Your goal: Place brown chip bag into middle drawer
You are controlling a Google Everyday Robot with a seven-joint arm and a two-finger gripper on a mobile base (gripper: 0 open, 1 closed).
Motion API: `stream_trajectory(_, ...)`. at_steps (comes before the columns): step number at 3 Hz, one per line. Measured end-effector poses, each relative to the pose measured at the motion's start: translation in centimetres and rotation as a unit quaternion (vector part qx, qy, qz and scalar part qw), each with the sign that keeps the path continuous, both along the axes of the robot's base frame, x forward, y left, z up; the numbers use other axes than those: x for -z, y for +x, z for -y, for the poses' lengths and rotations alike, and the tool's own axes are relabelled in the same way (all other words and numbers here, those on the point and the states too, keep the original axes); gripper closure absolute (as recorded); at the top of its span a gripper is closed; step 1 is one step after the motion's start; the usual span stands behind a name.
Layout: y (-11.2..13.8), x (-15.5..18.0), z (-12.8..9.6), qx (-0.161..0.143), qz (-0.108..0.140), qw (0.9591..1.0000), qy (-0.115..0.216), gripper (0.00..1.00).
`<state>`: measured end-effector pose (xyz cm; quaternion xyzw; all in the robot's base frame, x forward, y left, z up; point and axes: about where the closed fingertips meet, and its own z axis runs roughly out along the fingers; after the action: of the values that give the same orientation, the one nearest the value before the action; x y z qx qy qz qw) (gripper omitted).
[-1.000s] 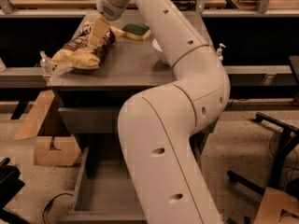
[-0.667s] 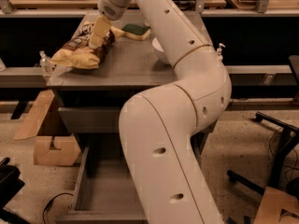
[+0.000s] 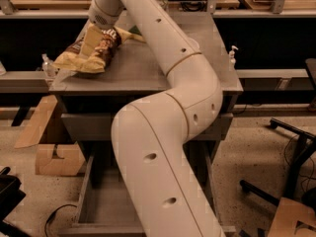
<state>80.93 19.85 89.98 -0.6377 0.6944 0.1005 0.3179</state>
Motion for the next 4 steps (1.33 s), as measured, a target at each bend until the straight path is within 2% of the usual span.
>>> stream_trajectory(1,-0.7,2.5,-1.5,0.011,-0.027,0.9984,-0.048,0.00)
stream_trajectory(2,-0.9,7.5,-0.7,0.049,-0.072,0.9883,-0.125,0.03)
stream_trajectory(3,-0.9,8.1,-0.3,0.055,-0.079,0.9862,-0.135,0.25)
stream_trajectory(4,-0.9,7.9,-0.3,0.055,-0.079,0.9862,-0.135,0.49)
